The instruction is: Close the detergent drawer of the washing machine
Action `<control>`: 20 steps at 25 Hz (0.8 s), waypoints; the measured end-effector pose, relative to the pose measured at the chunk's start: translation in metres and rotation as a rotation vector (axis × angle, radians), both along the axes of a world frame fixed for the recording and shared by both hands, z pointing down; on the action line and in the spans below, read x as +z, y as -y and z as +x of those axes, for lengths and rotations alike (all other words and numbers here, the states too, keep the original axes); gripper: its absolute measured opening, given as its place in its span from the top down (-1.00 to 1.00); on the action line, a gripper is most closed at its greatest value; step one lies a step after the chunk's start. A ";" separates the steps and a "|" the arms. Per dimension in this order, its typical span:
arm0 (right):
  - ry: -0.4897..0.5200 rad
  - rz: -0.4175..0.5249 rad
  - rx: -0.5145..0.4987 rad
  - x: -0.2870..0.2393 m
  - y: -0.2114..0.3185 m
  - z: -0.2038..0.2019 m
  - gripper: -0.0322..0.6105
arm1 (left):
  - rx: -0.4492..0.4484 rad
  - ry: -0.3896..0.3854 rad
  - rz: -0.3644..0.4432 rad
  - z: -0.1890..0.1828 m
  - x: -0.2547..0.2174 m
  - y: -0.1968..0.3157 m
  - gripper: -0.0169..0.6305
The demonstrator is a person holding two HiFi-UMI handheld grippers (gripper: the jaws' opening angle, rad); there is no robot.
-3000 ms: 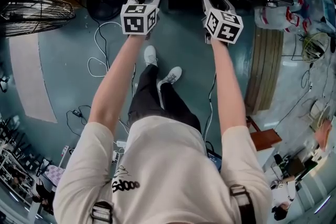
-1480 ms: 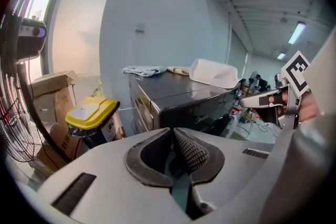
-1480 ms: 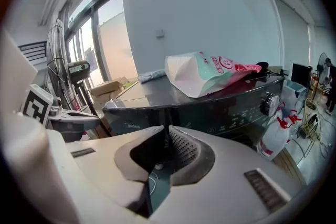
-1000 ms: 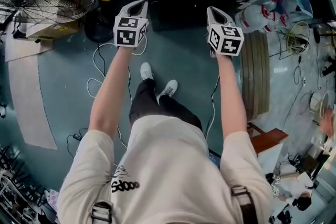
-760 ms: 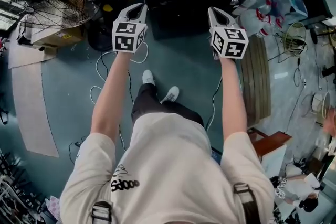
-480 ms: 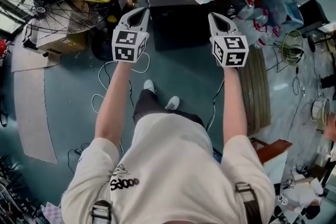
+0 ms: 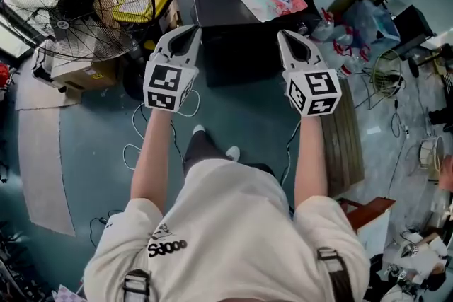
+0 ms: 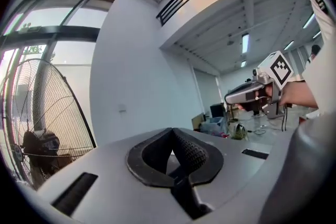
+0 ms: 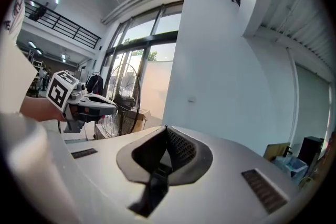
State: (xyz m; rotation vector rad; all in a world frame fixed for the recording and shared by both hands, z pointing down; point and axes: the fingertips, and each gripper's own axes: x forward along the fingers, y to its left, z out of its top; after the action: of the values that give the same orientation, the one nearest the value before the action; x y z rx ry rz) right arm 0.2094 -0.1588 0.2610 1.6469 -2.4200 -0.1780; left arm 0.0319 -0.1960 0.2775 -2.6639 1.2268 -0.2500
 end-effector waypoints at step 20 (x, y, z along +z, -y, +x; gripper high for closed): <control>-0.076 0.056 -0.056 -0.027 -0.027 -0.020 0.88 | 0.101 0.041 0.096 0.031 -0.038 -0.038 0.89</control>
State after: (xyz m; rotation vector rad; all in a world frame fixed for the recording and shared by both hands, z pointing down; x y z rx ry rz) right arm 0.1898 -0.1320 0.2336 1.5661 -2.4265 -0.3147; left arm 0.0630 -0.1580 0.2396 -2.6152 1.0616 -0.2234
